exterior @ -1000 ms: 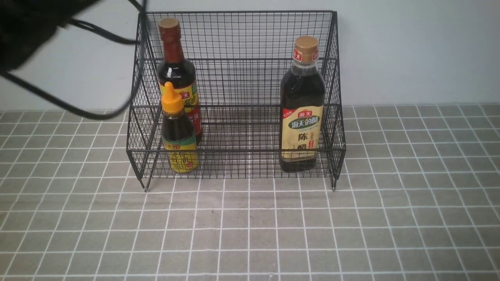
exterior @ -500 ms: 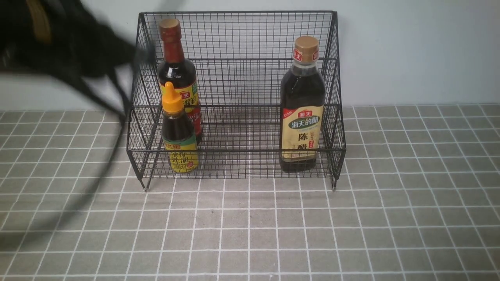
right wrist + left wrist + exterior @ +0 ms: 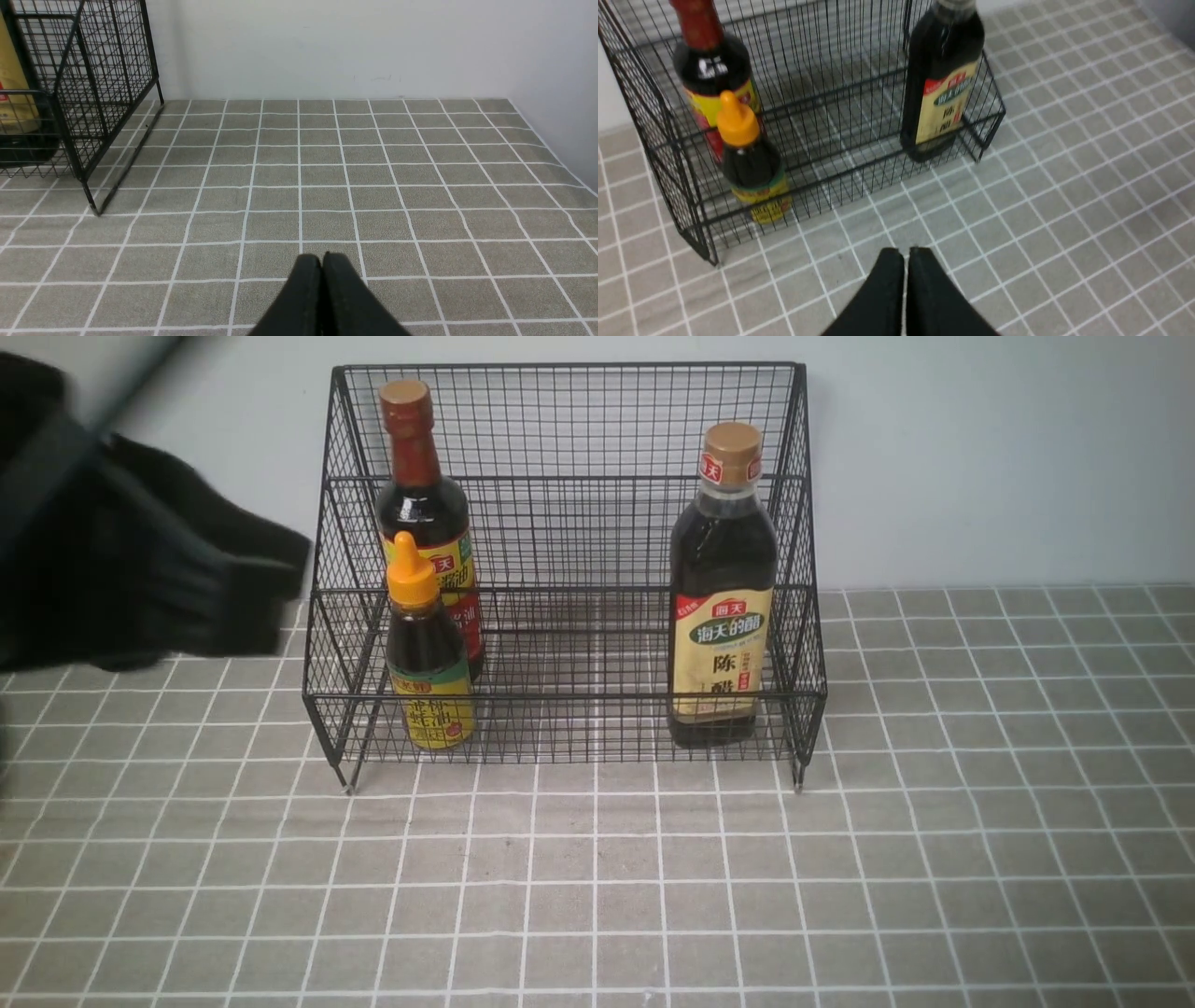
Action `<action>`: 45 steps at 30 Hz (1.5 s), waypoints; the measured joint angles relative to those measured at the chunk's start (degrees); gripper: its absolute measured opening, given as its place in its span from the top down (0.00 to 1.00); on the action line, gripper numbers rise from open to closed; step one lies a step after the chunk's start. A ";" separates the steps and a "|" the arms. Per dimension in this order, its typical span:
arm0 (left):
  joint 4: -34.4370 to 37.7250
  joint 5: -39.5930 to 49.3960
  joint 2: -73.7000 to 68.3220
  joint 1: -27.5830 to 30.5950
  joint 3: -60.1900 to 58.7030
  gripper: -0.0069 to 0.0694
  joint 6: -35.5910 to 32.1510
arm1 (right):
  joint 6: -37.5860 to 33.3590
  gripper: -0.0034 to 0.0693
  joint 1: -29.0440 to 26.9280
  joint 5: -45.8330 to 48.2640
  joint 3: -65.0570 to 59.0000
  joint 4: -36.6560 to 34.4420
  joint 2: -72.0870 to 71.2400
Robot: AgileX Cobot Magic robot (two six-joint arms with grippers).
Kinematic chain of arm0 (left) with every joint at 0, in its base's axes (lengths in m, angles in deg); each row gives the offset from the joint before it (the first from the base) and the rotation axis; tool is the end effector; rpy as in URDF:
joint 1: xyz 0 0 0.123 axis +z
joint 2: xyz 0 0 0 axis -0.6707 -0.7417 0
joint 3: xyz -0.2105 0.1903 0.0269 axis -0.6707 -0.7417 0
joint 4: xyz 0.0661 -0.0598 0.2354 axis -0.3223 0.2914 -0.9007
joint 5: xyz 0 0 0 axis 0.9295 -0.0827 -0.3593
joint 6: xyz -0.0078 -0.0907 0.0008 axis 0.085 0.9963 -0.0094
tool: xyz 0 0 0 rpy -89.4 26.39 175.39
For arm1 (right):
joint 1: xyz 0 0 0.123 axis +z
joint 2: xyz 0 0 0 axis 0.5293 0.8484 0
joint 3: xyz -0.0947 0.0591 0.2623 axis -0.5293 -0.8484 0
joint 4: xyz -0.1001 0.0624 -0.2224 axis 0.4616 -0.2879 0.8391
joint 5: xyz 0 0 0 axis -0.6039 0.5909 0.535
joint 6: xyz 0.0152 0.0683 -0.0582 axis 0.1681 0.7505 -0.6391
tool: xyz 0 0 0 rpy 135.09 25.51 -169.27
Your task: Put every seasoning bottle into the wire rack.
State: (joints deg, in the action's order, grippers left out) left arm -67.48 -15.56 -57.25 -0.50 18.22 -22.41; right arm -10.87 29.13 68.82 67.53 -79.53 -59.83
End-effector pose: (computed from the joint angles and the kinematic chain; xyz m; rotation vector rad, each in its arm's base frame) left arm 0.1297 -0.0980 0.4541 0.4345 2.1175 -0.3910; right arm 0.0525 -0.0026 0.1730 0.0625 1.8638 -0.0222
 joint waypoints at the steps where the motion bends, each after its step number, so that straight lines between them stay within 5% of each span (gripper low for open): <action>1: -0.05 -0.14 0.72 0.00 0.00 0.92 0.00 | 0.00 0.97 0.00 0.00 0.00 0.00 0.00; 14: -11.26 -4.22 19.47 0.52 -6.86 0.92 -0.17 | 0.00 0.97 0.00 0.00 0.00 0.00 0.00; 20: -8.61 -12.60 34.79 11.34 -26.68 0.92 -1.72 | 0.00 0.97 0.00 0.00 0.00 0.00 0.00; 29: 3.10 -33.38 55.44 35.15 -65.34 0.92 -8.72 | 0.00 0.97 0.00 0.07 0.00 0.00 0.00; 35: 4.91 -44.97 55.54 40.75 -76.47 0.92 -8.89 | 0.00 0.97 0.00 0.06 0.00 0.00 0.00; 45: 8.21 -37.52 55.54 41.22 -76.76 0.92 -21.21 | 0.00 0.97 0.00 0.06 0.00 0.00 0.00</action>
State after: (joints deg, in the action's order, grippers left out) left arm -59.28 -53.07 -1.72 40.72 -58.54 -43.62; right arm -10.87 29.13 68.88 67.53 -79.53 -59.83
